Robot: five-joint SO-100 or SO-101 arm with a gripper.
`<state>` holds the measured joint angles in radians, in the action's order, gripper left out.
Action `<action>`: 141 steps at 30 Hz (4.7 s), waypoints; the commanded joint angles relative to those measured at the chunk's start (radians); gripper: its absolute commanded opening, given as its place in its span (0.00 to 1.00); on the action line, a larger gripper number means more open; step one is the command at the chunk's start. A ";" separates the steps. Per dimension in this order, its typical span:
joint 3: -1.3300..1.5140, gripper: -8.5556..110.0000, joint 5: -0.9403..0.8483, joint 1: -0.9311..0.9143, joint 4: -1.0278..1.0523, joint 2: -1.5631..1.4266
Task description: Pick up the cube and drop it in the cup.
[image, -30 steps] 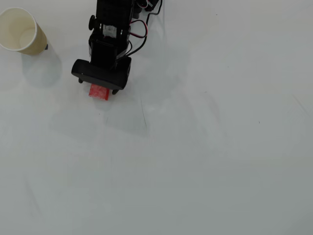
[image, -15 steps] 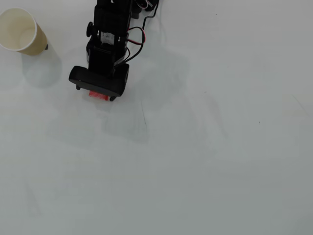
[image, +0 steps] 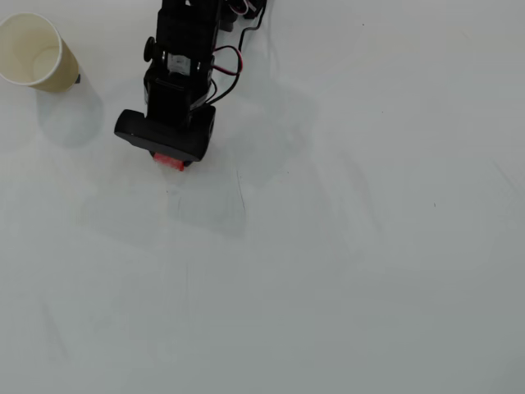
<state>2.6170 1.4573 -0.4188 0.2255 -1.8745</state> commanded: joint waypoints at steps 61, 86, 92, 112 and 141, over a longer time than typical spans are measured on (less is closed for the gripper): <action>-0.017 0.12 -0.043 -0.678 -0.055 -0.756; 0.078 0.12 -0.077 -0.834 0.002 -0.744; 0.091 0.12 -0.077 -0.831 0.115 -0.749; 0.106 0.12 -0.077 -0.828 0.109 -0.759; 0.126 0.44 -0.064 -0.831 0.009 -0.761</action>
<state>2.7750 1.3867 -1.2441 0.2730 -2.5878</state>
